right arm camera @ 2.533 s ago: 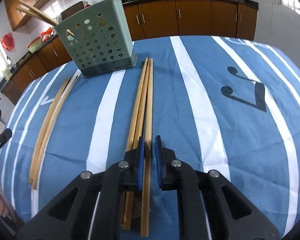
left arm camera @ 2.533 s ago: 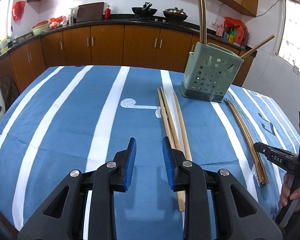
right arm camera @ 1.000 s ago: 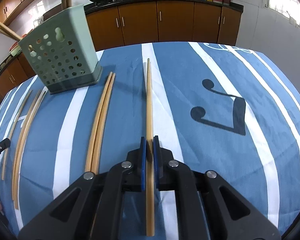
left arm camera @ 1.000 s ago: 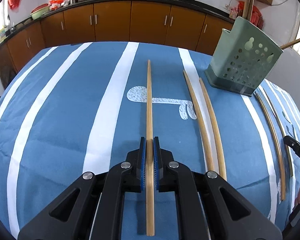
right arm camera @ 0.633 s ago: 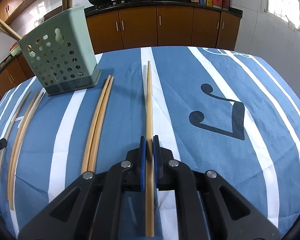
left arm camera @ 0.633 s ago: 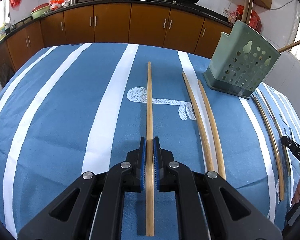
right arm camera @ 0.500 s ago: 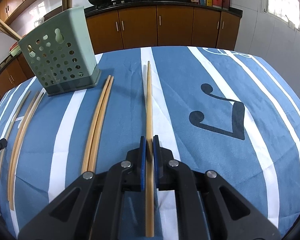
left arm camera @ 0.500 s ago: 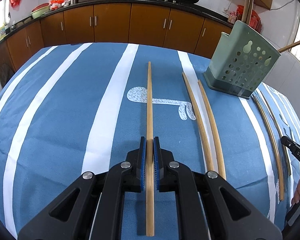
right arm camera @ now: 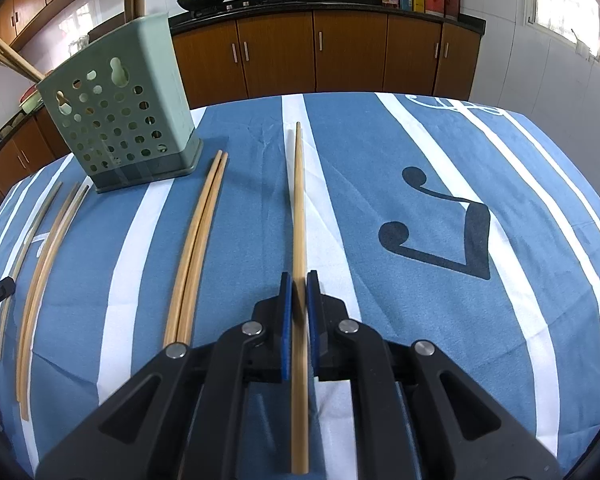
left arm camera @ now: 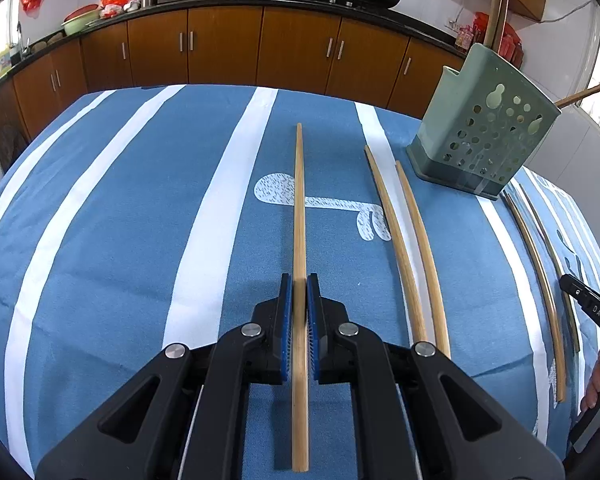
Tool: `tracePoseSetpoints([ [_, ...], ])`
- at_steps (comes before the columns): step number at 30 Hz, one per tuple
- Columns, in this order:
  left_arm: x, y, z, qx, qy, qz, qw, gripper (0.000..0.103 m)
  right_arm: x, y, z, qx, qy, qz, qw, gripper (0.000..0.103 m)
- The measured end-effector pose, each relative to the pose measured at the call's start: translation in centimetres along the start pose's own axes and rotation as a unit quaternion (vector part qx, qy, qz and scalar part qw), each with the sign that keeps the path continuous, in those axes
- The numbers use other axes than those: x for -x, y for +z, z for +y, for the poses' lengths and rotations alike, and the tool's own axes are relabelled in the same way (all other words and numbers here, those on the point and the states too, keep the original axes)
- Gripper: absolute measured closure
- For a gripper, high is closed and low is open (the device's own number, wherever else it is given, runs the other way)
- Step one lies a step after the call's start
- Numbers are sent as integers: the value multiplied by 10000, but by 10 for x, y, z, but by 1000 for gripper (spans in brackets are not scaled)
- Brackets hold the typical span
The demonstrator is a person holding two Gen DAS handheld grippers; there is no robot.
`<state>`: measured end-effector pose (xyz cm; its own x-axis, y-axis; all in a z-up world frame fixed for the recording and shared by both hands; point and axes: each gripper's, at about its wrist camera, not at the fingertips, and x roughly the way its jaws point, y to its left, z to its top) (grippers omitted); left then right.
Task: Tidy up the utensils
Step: 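Grasp a chopstick with the right tool while the left tool grasps another, then lift both held chopsticks and turn them upright above the green holder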
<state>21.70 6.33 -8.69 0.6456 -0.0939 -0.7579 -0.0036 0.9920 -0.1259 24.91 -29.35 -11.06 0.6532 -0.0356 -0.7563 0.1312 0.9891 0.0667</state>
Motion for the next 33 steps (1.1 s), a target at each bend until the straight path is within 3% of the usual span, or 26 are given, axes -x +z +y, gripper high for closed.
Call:
tracePoseSetpoints([
  [19, 16, -16, -12, -411, 80, 80, 9991, 95, 21, -7, -4, -45, 133, -93, 9999, 95],
  [33, 72, 9, -12, -331, -40, -736, 9967, 95, 76, 14, -11, -176, 394, -838, 9955, 95],
])
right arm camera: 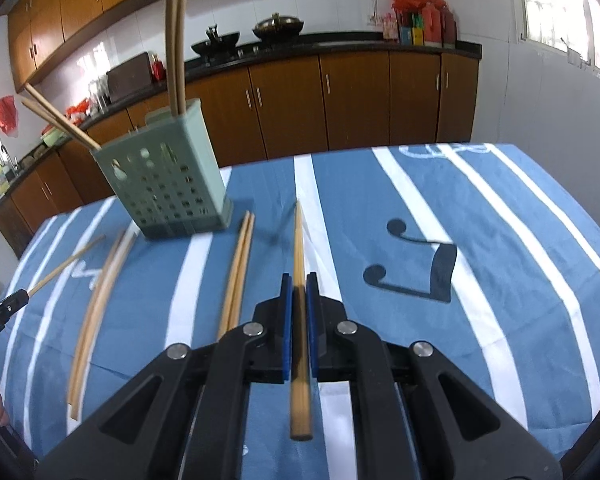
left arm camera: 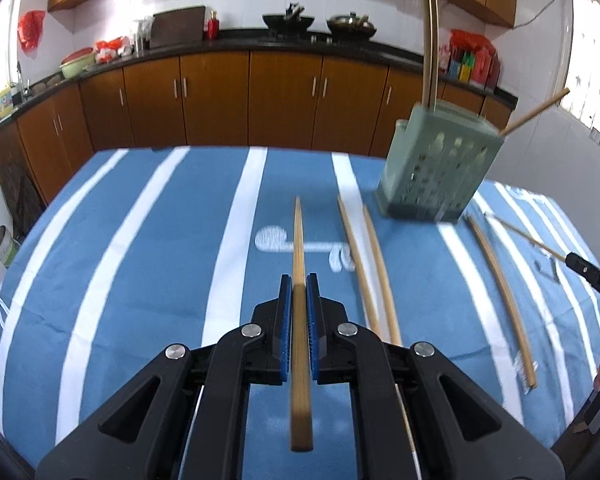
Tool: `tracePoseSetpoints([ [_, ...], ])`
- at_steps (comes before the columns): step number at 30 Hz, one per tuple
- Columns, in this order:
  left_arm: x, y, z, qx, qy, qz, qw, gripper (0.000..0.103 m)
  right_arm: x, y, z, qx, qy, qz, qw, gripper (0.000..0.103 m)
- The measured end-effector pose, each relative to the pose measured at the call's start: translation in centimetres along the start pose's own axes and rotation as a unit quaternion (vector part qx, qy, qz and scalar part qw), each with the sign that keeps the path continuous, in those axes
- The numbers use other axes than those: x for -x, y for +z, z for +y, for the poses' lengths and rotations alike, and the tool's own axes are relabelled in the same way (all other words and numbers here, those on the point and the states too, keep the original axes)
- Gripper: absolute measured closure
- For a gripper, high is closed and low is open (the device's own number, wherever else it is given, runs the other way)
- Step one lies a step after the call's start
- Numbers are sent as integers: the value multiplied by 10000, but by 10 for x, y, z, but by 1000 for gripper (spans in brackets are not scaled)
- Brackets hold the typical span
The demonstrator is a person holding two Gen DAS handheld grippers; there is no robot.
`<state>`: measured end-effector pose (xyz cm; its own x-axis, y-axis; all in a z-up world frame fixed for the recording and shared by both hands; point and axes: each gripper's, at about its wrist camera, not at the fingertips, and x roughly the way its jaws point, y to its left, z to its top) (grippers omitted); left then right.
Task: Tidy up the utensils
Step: 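Lift both held chopsticks and turn them upright above the green holder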
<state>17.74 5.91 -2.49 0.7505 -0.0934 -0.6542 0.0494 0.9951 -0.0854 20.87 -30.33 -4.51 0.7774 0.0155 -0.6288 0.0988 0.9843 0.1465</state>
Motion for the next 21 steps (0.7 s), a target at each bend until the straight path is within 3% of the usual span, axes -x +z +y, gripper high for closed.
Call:
tracePoseSetpoints([
  [21, 41, 37, -6, 132, -108, -787, 9968, 95, 42, 31, -1, -148, 227, -816, 9963, 95],
])
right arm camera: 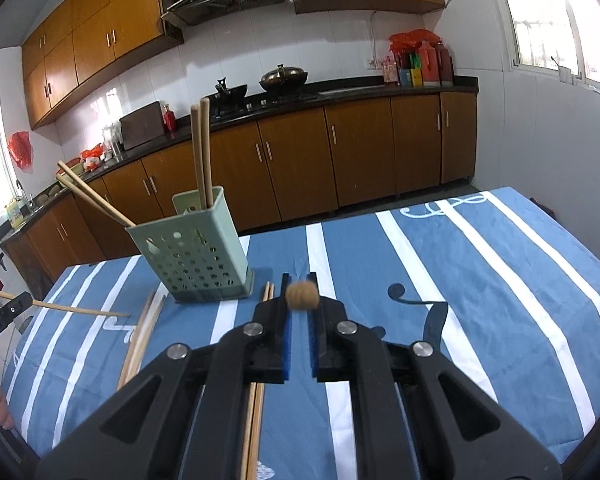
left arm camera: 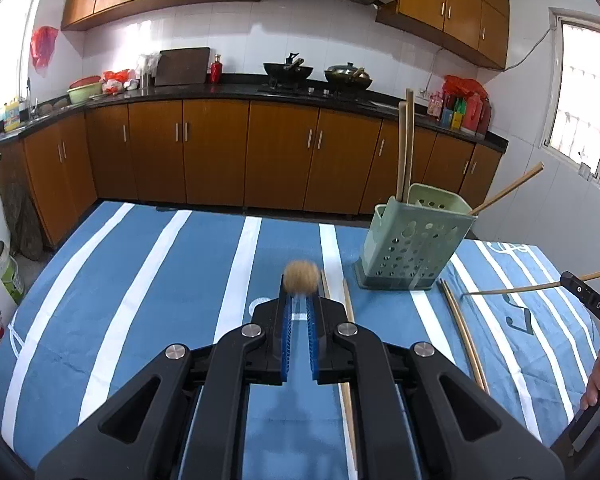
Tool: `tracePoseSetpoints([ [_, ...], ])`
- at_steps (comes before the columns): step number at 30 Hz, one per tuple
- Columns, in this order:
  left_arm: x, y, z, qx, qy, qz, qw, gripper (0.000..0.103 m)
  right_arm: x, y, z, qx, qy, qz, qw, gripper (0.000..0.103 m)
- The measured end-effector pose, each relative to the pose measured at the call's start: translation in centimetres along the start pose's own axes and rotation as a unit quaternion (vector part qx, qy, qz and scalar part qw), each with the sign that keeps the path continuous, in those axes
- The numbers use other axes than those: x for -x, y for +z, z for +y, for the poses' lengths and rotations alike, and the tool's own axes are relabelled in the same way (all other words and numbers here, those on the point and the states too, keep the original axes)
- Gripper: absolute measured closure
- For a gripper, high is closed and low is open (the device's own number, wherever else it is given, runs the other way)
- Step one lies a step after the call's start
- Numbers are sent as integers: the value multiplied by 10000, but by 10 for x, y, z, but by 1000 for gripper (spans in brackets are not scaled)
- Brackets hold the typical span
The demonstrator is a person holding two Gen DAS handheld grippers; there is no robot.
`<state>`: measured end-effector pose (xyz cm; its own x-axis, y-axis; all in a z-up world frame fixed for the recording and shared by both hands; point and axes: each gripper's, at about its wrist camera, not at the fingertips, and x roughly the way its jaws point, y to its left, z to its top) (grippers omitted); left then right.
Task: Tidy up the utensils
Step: 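Lift both held chopsticks and turn them upright above the green holder, then insert the left tool's chopstick into the green holder while the right tool inserts its own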
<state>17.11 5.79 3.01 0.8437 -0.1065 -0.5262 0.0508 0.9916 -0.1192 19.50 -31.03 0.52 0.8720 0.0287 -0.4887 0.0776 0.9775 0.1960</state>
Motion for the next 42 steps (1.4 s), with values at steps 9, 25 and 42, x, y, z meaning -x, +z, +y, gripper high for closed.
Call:
tracePoseSetpoints([
  [9, 22, 34, -14, -195, -306, -396, 9986, 96, 28, 38, 15, 94, 588, -349, 9976, 95],
  [25, 34, 113, -82, -157, -931, -1500, 9842, 96, 51, 123, 64, 117, 1196, -1208, 9854, 95],
  [42, -53, 114, -89, 173, -739, -1131, 9907, 96, -49, 124, 76, 198, 1050, -263, 9939, 95],
])
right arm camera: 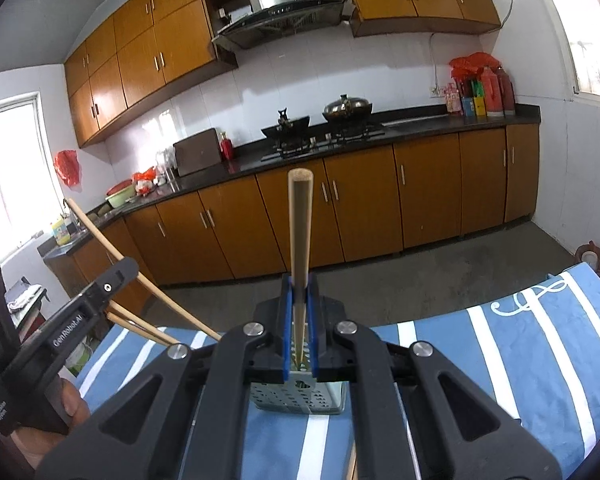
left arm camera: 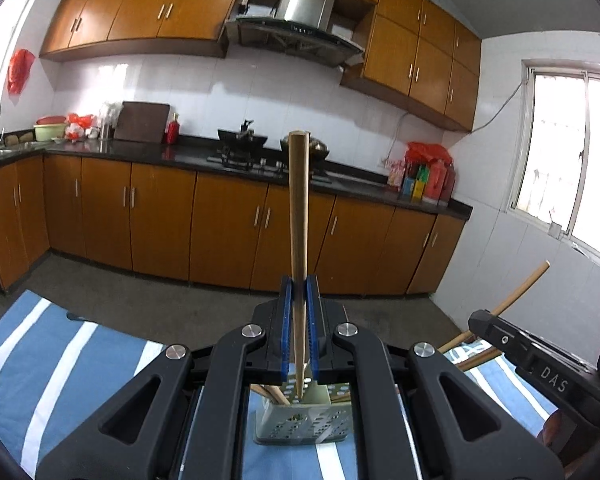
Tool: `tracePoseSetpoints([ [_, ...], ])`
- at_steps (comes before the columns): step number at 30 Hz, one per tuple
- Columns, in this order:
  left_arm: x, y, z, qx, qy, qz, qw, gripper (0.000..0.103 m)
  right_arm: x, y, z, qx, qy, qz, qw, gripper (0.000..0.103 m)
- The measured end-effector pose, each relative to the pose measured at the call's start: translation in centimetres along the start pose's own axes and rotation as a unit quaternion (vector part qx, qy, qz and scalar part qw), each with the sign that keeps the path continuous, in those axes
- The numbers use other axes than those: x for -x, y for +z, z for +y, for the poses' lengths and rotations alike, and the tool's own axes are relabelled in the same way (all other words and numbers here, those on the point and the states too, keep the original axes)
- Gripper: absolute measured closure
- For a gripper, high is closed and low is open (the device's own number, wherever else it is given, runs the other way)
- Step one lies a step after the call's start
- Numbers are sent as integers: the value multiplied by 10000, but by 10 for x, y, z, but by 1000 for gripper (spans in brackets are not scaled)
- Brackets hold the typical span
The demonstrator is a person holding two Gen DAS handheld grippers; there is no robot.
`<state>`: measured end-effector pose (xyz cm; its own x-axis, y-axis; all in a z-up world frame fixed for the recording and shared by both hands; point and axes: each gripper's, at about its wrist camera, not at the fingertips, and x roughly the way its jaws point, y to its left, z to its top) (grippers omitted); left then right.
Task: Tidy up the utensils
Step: 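Insert the left tool's chopstick into the green holder while the right tool inserts its own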
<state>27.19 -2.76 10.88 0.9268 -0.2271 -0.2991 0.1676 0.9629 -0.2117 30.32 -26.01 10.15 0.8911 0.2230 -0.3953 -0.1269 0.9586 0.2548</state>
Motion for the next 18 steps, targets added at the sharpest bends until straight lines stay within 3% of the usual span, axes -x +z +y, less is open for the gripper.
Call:
tracePoseSetpoints([
  [9, 0, -3, 9, 5, -16, 179, 9998, 95, 0, -4, -3, -75, -39, 3, 10000, 85],
  [14, 11, 3, 10, 60, 63, 54, 9999, 73, 17, -3, -2, -56, -87, -165, 9998, 80],
  [18, 27, 10, 16, 143, 97, -45, 9998, 73, 38, -5, -3, -39, -132, -306, 9994, 80],
])
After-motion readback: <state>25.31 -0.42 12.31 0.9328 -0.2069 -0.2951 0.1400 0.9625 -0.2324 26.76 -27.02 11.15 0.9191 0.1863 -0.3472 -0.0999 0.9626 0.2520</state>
